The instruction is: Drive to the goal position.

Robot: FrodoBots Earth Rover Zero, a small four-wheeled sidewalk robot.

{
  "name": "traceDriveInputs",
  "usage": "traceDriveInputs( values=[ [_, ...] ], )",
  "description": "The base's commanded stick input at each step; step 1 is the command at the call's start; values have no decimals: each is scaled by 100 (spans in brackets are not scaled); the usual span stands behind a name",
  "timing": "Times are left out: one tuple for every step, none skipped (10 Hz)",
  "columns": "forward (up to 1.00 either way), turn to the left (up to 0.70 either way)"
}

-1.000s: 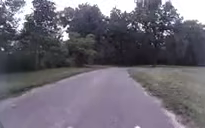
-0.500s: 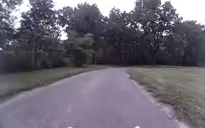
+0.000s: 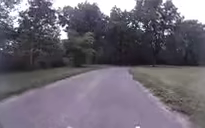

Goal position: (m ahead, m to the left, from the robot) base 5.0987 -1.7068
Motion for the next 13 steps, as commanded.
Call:
traceDriveInputs(
  values=[
    [70, 0],
    [70, 0],
    [70, 0],
    [70, 0],
    [70, 0],
    [70, 0],
    [70, 0],
    [70, 0],
    [70, 0],
    [70, 0],
    [70, 0],
    [70, 0],
    [70, 0]
  ],
)
